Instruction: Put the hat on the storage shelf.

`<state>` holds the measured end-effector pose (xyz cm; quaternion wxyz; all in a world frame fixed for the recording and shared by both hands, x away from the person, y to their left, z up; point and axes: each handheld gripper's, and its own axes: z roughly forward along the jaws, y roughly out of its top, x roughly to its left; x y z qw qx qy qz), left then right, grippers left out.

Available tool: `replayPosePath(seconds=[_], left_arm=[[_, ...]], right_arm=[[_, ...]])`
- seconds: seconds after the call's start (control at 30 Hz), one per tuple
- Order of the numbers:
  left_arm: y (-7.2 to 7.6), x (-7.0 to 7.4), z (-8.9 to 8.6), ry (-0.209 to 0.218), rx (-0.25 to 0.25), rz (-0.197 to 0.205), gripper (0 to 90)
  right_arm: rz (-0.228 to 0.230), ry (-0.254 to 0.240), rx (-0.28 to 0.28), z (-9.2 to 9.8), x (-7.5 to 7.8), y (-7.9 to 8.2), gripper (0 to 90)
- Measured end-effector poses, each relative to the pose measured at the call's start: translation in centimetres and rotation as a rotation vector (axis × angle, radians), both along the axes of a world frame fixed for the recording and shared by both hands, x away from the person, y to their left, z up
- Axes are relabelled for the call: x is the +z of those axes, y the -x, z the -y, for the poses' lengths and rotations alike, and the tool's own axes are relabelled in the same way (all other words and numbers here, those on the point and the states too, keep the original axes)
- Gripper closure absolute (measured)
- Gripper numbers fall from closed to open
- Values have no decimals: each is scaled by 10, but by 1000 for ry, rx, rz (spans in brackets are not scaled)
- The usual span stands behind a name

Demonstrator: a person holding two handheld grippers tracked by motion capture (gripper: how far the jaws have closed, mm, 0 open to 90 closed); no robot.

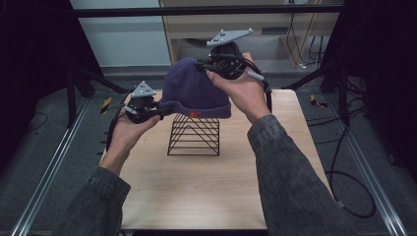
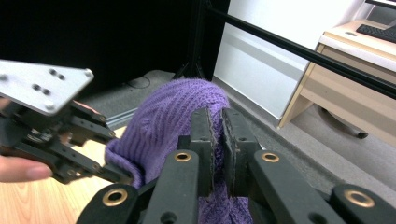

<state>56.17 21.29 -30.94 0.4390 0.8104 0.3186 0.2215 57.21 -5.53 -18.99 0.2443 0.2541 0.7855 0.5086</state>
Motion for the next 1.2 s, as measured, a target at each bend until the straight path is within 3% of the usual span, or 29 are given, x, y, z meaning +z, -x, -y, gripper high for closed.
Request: replayPosePath(seconds=[0.23, 0.63, 1.13, 1.2], left_arm=[[3, -6, -9, 21, 16, -19, 651], [1, -29, -16, -3, 37, -55, 639], [5, -51, -19, 18, -2, -84, 639], [5, -56, -19, 14, -2, -90, 640]], right_arm=[[-4, 37, -1, -7, -9, -3, 839], [-66, 80, -3, -13, -38, -16, 838], [-88, 125, 19, -13, -55, -10, 837], [-108, 120, 26, -11, -61, -11, 837]])
